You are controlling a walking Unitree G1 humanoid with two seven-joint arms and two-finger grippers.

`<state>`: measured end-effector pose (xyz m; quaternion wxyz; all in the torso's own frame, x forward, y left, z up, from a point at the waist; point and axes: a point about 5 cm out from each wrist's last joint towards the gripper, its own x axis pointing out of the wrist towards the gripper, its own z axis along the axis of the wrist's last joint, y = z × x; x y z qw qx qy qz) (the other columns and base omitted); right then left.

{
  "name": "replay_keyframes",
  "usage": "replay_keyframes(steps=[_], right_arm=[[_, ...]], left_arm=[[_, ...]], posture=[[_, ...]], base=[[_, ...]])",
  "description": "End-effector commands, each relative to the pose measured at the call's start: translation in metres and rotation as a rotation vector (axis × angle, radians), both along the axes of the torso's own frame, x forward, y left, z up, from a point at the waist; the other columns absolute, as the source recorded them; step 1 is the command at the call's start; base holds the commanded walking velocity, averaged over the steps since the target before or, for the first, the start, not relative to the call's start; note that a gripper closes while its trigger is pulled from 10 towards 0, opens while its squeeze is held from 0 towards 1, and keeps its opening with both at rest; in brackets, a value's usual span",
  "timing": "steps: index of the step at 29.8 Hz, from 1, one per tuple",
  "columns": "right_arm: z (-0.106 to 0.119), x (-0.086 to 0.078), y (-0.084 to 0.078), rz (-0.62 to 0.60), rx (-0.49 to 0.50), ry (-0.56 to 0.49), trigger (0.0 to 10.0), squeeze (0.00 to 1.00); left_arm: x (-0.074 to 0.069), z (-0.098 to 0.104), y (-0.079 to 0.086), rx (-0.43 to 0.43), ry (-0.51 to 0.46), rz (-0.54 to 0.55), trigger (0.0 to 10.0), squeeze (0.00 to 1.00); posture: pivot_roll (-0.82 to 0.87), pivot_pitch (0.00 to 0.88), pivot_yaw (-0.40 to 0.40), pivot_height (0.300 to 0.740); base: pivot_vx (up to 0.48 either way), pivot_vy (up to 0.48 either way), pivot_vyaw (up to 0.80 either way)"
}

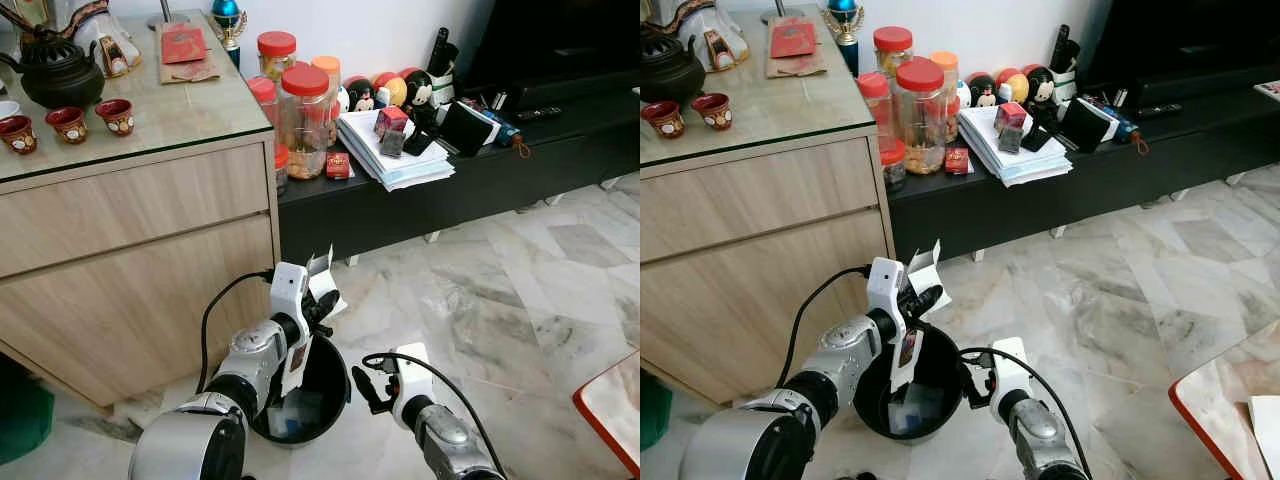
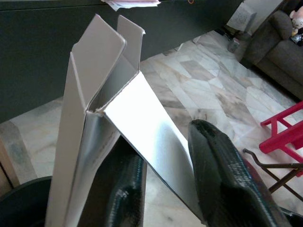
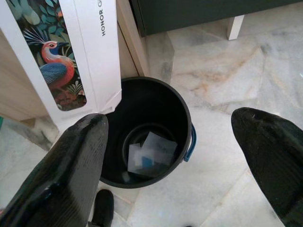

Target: Picking trash to rubbish bin

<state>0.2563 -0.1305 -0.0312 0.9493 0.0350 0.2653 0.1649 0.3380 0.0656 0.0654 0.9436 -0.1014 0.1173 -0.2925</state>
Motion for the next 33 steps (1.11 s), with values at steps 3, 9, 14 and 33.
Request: replay_keyframes(steps=[3,9,14,33], right_arm=[[0.0013,0.0014,-0.0025,-0.007,-0.005,-0.009,10.0,0.00],[-0.0007,-0.0014,-0.0034,-0.011,-0.008,-0.003,10.0,0.00],[-0.0010,-0.0016,-0.0037,-0.012,-0.011,-0.001,10.0,0.00],[-0.0003,-0.0005,-0.0036,-0.014,-0.016,-0.004,10.0,0.00]], left_arm=[[0.0007,0.0018,-0.0007,-0.005,-0.010,-0.009,10.0,1.00],[0.0009,0.0021,0.0000,-0.008,-0.012,-0.010,10.0,1.00],[0.0015,0.0027,0.0011,-0.011,-0.015,-0.006,10.0,1.00],[-0.0004,-0.0049,0.0059,0.016,0.038,0.020,10.0,0.00]], posture=[[-0.15,0.105,-0.067,0.740],[-0.15,0.105,-0.067,0.740],[-0.15,0.105,-0.067,0.740],[-0.15,0.105,-0.067,0.740]], base=[[0.000,0.000,0.00],[0.000,0.000,0.00],[0.000,0.000,0.00],[0.000,0.000,0.00]])
